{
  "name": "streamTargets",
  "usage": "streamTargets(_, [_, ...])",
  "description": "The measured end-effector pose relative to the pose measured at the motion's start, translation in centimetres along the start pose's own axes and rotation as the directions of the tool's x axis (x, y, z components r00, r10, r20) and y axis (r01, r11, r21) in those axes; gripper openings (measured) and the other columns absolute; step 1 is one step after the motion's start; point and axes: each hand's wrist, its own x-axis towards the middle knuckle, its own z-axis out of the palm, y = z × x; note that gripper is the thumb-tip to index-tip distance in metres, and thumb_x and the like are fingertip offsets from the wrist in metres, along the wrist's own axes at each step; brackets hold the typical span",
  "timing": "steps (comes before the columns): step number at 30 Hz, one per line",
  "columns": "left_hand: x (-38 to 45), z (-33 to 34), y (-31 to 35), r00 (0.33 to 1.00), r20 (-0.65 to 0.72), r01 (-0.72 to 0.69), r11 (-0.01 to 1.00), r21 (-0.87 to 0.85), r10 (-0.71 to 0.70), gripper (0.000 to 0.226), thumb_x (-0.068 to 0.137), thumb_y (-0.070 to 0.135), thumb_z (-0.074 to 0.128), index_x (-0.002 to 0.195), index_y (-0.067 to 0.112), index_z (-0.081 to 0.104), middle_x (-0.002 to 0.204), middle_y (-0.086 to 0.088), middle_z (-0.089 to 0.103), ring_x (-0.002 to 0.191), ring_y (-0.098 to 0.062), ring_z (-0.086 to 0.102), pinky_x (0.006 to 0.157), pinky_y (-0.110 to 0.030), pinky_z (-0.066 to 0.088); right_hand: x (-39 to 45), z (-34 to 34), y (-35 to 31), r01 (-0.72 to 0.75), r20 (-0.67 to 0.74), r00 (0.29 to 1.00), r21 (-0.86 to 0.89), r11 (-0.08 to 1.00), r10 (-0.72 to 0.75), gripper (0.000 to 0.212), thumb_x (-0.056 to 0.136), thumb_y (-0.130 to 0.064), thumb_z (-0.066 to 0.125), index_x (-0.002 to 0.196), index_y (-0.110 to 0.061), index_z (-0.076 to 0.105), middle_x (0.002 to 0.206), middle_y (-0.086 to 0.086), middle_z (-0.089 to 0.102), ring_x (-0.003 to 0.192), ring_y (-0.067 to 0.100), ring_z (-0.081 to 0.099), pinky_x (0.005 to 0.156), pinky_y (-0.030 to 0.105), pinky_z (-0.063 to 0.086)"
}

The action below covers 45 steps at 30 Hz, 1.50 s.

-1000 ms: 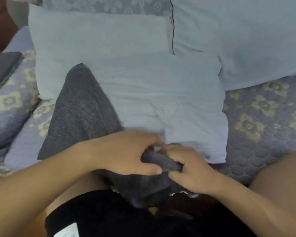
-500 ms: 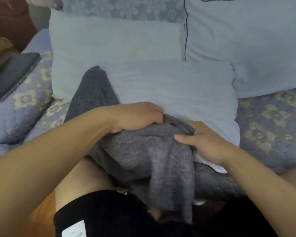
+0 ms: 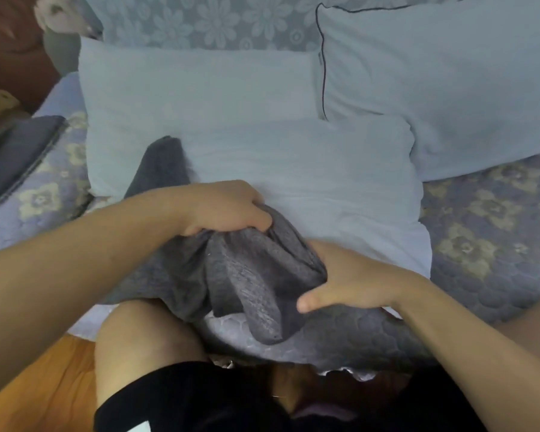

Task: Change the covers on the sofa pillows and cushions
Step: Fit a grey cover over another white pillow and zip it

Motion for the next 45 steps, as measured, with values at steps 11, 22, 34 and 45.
streamTargets(11, [-1.0,1.1,0.0,0.954,0.175,-0.270,0.948,0.167,0.241,0.017,0.084,0.016,0.077,0.075,0.019,0.064,0.069,0.013,0.067,0.064,-0.001,0.061,0.059,-0.015,0.042,0.8,0.0,-0.5,0.215,-0.478,0.878,0.374,0.902,-0.011,0.021,0.080,-0.013,0.065,0.095,-0.026,0.069,0.100,0.007,0.072,0.098,0.028,0.068,0.093,0.055,0.050])
streamTargets(22, [-2.1,1.4,0.3,0.975,0.074,-0.196,0.969,-0.153,0.209,0.024,0.084,0.033,0.073,0.108,0.034,0.068,0.101,0.013,0.075,0.094,-0.003,0.069,0.090,-0.031,0.053,0.4,1.1,-1.5,0.082,-0.595,0.803,0.163,0.983,0.032,0.013,0.081,-0.016,0.076,0.090,-0.022,0.070,0.085,-0.001,0.073,0.083,0.017,0.070,0.076,0.042,0.057])
streamTargets(34, [-1.4,7.4,-0.1,0.563,-0.727,-0.338,0.912,0.231,0.393,0.016,0.079,0.009,0.061,0.085,0.024,0.060,0.077,0.008,0.057,0.070,-0.017,0.054,0.062,-0.039,0.044,-1.7,2.8,-3.0,0.174,-0.576,0.814,0.120,0.977,-0.074,0.046,0.086,-0.015,0.076,0.118,-0.039,0.054,0.109,-0.029,0.064,0.103,-0.011,0.061,0.082,0.005,0.044])
streamTargets(45, [-0.9,11.4,-2.3,0.247,-0.784,-0.374,0.803,0.464,0.569,0.017,0.093,0.011,0.063,0.099,0.003,0.077,0.102,-0.008,0.074,0.091,-0.027,0.068,0.086,-0.042,0.052,-2.3,5.2,-1.9,0.008,-0.674,0.715,-0.256,0.967,-0.185,0.020,0.078,-0.017,0.068,0.083,-0.029,0.053,0.085,-0.011,0.054,0.079,0.010,0.055,0.065,0.027,0.045])
